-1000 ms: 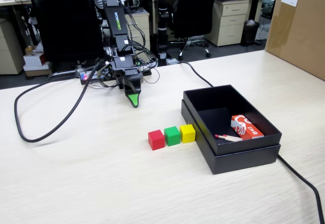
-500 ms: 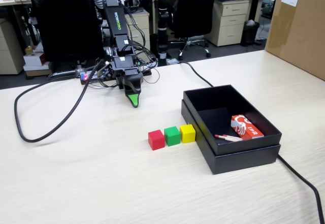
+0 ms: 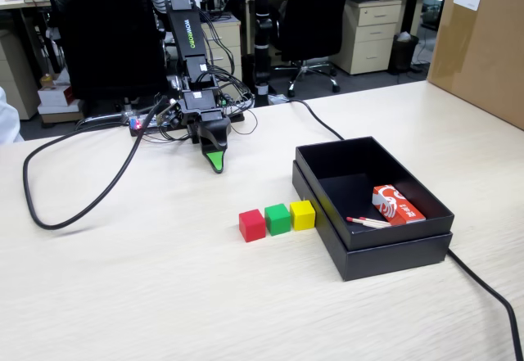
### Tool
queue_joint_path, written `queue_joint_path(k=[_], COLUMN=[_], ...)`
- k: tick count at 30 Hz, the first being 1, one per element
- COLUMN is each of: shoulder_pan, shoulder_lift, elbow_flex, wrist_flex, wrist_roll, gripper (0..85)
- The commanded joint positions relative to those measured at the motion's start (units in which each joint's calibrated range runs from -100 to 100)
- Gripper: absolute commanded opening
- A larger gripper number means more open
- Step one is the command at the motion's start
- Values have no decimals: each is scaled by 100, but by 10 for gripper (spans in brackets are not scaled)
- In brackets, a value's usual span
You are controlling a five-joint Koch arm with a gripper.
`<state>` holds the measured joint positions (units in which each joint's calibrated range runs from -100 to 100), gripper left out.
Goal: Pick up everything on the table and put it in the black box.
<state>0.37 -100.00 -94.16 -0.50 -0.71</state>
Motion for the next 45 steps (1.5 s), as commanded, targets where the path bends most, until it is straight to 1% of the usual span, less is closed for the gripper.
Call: queue_joint_path(k=[1,5,6,11,14,16,22,28,33,39,45], shoulder_pan=[0,-10,-5,137,225,308,488,611,737,816,825], shoulder_lift=[0,34,46,252,734,1549,3569,5691,7229,8927,10120], elbow_flex=[-158,41,223,1646,2462,3586,5871,8056,9216,10449,11356], wrist_flex=[-187,-256,-455,-1777,-2140,-2632,-3868,-4628,-5017,-5336,-5587], wrist_roll=[-10,-10,0,249,322,435,728,1006,1211,1309,1309], gripper=[499,475,475,472,472,472,472,471,472,473,473])
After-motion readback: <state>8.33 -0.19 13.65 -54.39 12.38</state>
